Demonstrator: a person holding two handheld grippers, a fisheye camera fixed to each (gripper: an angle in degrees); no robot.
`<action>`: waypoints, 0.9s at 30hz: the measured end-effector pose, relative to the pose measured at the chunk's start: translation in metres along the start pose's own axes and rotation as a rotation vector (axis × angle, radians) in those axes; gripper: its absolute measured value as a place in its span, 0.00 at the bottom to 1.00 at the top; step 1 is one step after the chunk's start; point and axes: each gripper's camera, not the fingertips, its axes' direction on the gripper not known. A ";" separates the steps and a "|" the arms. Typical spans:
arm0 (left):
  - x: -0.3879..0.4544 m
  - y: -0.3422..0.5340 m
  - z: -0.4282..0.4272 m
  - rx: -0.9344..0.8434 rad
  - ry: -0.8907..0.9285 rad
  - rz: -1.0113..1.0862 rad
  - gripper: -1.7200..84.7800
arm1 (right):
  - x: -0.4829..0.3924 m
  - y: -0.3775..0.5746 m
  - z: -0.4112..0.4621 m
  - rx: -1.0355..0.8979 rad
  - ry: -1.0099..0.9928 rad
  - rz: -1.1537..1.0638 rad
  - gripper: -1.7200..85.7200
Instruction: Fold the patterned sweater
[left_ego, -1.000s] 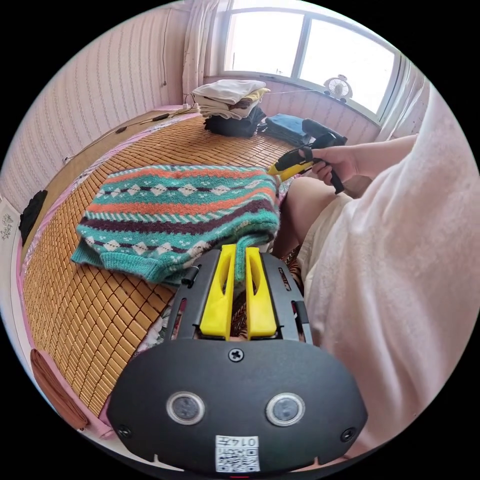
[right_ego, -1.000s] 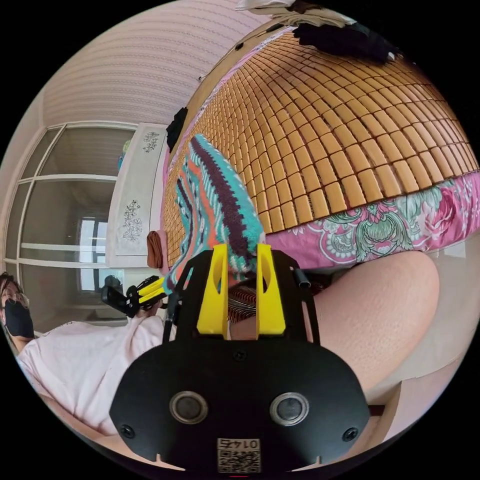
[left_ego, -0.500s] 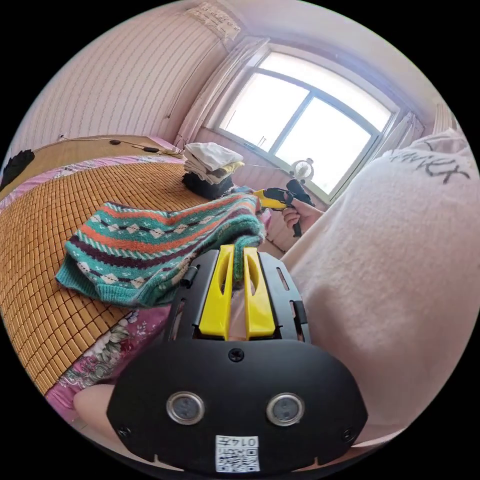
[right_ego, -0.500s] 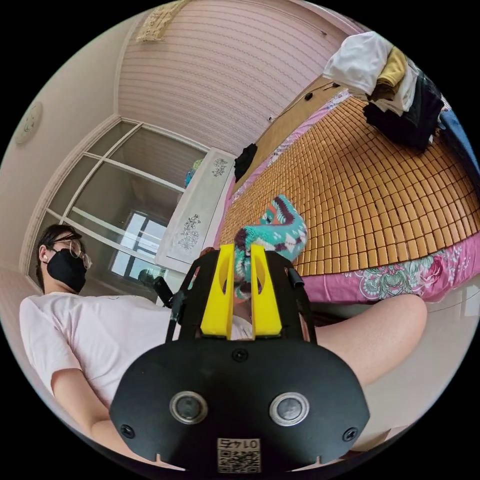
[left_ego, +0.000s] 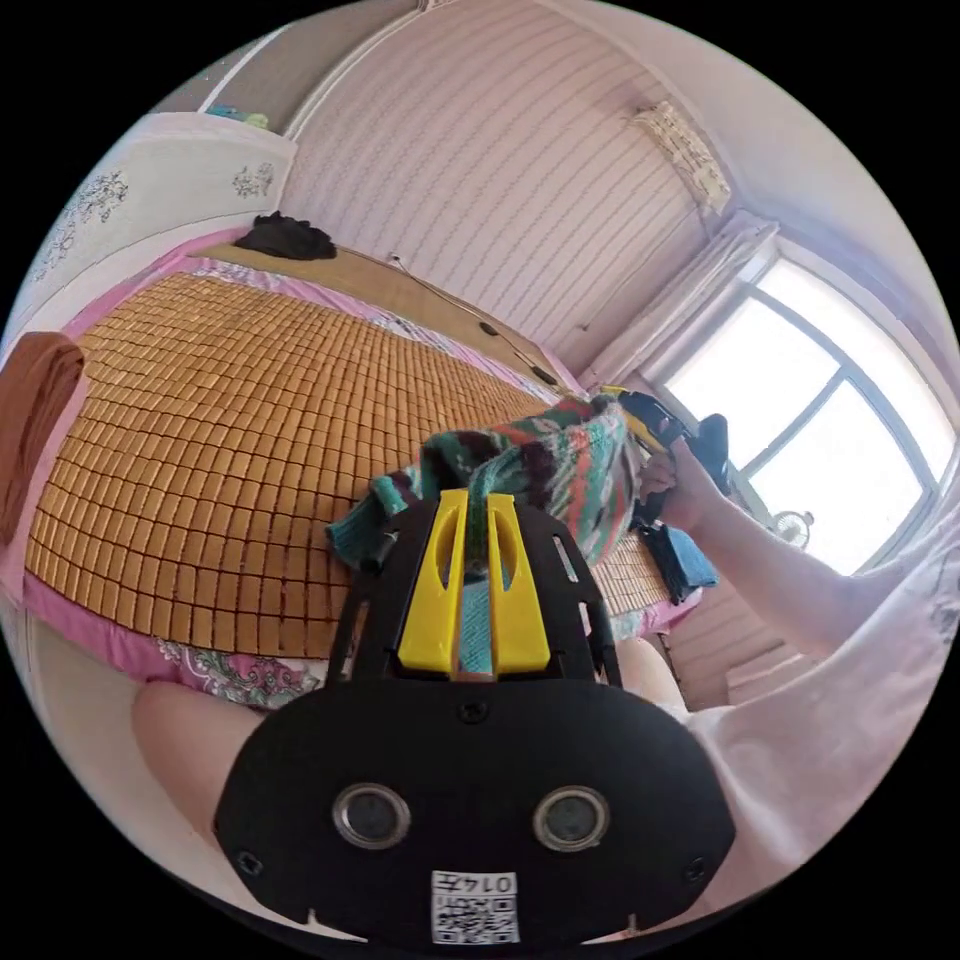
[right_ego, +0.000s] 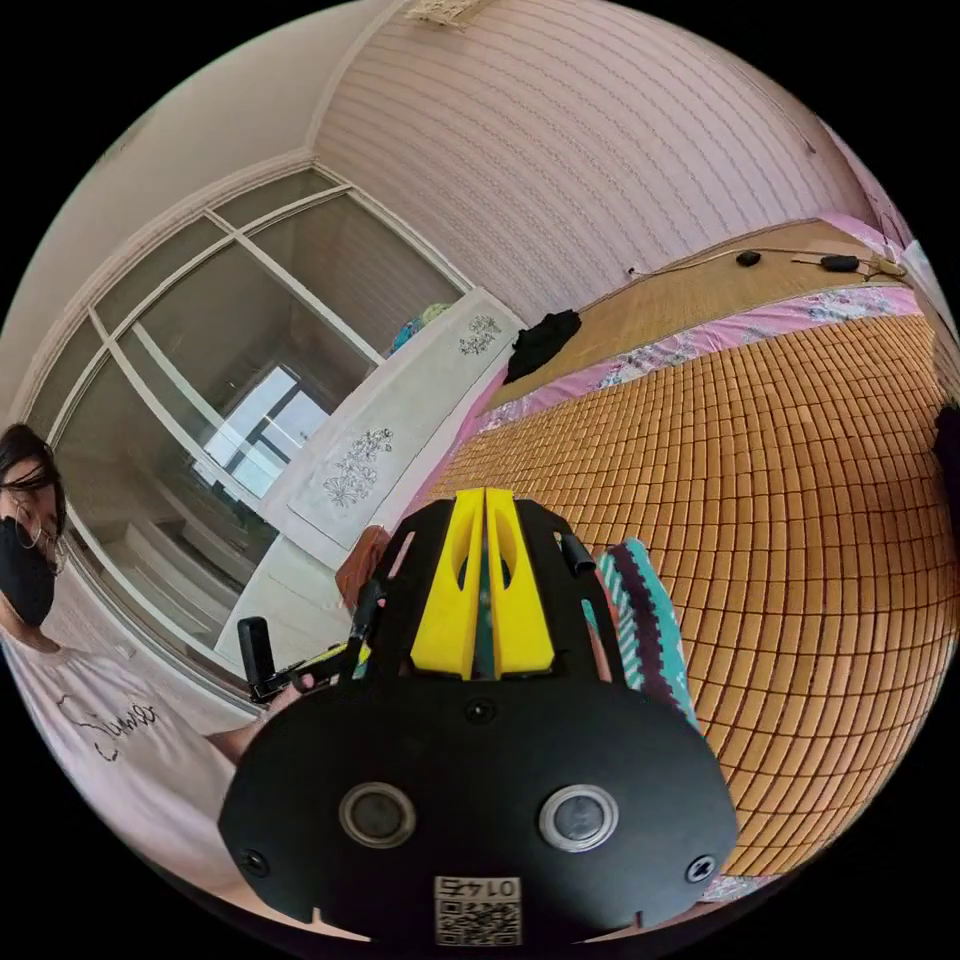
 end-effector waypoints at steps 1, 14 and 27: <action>-0.005 -0.006 0.005 -0.007 -0.035 -0.017 0.06 | -0.002 -0.005 0.010 -0.014 0.012 -0.004 0.02; -0.053 -0.044 0.076 -0.108 -0.057 -0.104 0.06 | -0.078 0.031 0.076 -0.219 0.328 -0.255 0.21; -0.088 -0.053 0.108 -0.198 -0.160 -0.179 0.06 | -0.011 -0.032 0.332 -0.768 0.588 -0.222 0.11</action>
